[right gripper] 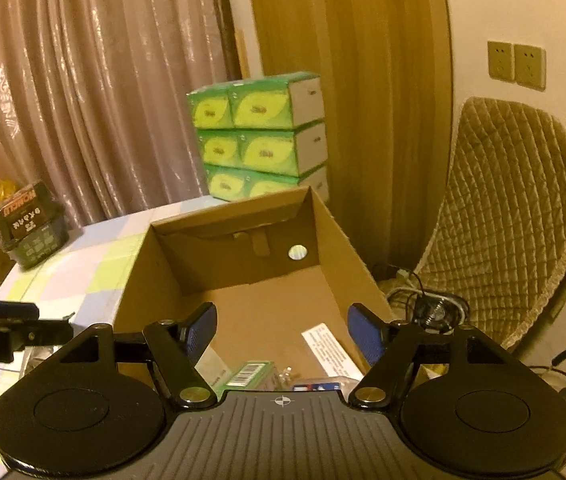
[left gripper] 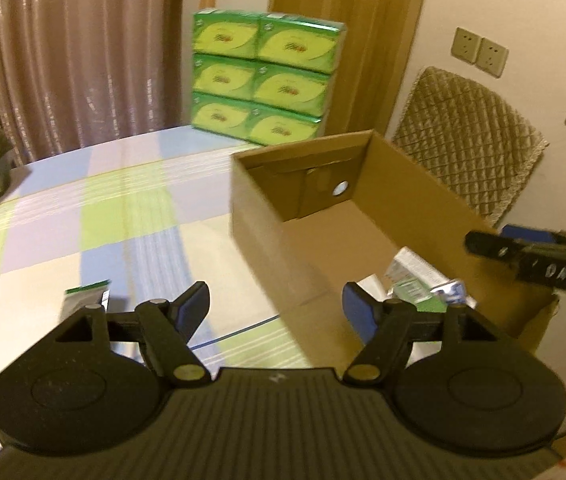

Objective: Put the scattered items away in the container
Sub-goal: 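Move the left gripper to the silver foil bag while the right gripper approaches the white spoon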

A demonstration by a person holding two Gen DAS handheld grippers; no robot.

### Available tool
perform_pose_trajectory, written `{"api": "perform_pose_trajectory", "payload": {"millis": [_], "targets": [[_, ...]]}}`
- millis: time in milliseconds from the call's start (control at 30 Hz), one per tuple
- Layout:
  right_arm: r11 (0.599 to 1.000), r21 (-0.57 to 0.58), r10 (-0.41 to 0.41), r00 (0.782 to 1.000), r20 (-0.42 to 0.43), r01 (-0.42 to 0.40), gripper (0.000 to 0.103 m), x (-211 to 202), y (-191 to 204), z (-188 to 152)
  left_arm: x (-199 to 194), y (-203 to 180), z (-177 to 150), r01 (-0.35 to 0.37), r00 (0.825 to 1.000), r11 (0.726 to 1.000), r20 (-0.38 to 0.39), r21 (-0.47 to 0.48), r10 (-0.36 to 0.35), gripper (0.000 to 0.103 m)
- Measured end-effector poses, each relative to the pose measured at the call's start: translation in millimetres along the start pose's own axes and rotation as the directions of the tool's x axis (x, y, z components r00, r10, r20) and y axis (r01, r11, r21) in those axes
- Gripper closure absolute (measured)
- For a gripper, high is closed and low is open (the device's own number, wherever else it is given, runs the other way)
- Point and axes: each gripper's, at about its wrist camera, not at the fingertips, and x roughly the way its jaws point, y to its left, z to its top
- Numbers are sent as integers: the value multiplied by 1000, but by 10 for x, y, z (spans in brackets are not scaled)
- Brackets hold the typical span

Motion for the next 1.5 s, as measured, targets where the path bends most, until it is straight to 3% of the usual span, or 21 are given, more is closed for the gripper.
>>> {"api": "perform_pose_trajectory", "payload": {"millis": [267,633,1133,1367,1500], "targets": [[997,-55,47,998,32,-46,33,-10,363,36,-148,399,-178,-82,996,996,-27,-21,82,32],[972,-129,201,979,34,-195,33,-19,1219,-10,-393,808,-404,-166,985,985,-50,-53,163,24],[924,-205,312,946,-87,-324,32,245,1945,-314,-761,1627,-768,-299,953,946,-84,-128,290,17],[913,-211,313,930,-191,-350,31,485,2118,-480,-712,1816,-926,-314,945,943,-133,-109,299,17],[905,-247,293,929,-226,-345,31,601,2225,-579,-611,1823,-969,-285,953,952,-140,-109,269,17]]}}
